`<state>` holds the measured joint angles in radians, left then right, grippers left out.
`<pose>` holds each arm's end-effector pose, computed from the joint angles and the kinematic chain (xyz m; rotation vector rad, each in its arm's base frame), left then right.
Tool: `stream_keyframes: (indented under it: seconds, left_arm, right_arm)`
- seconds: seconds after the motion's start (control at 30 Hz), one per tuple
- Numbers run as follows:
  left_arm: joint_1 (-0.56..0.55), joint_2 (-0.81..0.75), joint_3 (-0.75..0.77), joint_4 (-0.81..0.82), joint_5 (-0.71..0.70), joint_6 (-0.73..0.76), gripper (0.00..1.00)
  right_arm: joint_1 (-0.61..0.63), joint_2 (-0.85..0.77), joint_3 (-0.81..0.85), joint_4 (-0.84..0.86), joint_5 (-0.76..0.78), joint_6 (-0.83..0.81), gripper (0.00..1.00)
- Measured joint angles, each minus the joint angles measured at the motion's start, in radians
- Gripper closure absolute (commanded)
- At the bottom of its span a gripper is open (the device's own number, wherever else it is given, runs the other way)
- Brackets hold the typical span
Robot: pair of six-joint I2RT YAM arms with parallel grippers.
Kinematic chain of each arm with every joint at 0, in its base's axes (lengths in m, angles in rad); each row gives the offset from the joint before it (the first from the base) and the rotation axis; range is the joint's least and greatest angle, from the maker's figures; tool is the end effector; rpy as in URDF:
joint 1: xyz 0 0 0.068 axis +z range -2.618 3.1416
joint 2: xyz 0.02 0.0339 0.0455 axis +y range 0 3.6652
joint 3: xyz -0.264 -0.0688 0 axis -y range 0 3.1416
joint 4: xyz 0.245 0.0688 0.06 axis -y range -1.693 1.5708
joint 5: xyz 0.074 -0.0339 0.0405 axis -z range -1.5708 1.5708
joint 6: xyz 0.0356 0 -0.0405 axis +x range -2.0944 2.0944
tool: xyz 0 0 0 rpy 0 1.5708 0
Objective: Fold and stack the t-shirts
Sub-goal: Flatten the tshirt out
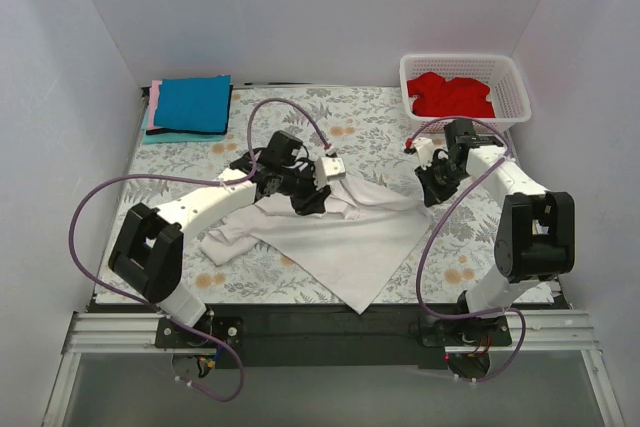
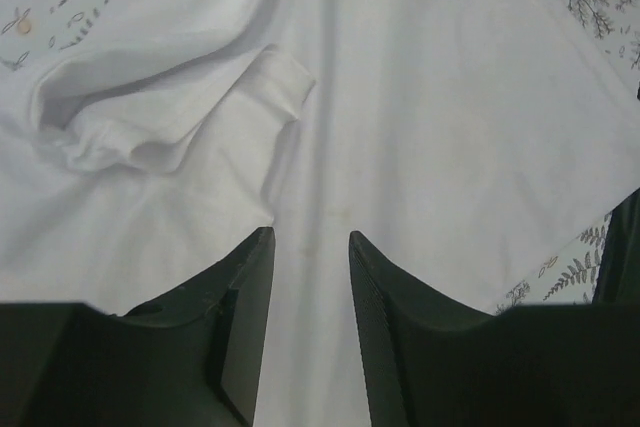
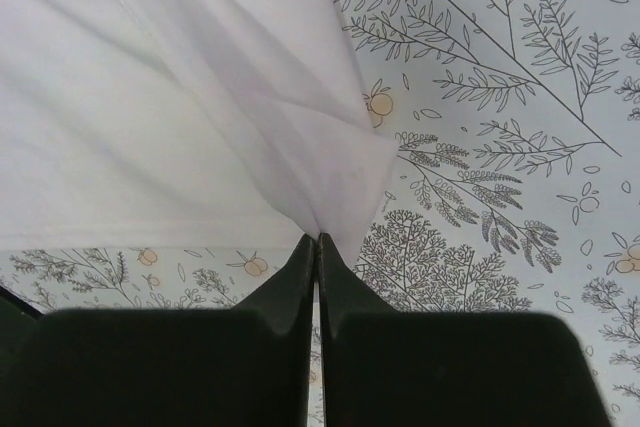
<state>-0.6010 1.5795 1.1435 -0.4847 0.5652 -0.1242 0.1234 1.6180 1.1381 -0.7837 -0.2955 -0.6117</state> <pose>0.2636 -0.2039 0.2456 0.8458 2.4223 -0.9985 0.3065 0.0485 0.2143 -1.0507 2.5519 0.2952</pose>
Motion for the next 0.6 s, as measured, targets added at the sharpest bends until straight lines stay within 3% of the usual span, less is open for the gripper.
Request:
stream_keyframes:
  seconds: [0.2,0.33,0.6]
  left_arm:
    - [-0.122,0.11,0.031,0.076,-0.039,0.067,0.78]
    - [-0.195,0.269,0.131,0.117,-0.138,0.029,0.78]
    - [-0.258,0.392,0.166,0.119,-0.266,0.014,0.77]
  right_arm:
    - [-0.027,0.057,0.007,-0.008,-0.095,0.053,0.99]
    - [-0.025,0.091,0.007,-0.008,-0.13,0.066,0.99]
    - [-0.025,0.091,0.007,-0.011,-0.148,0.066,0.99]
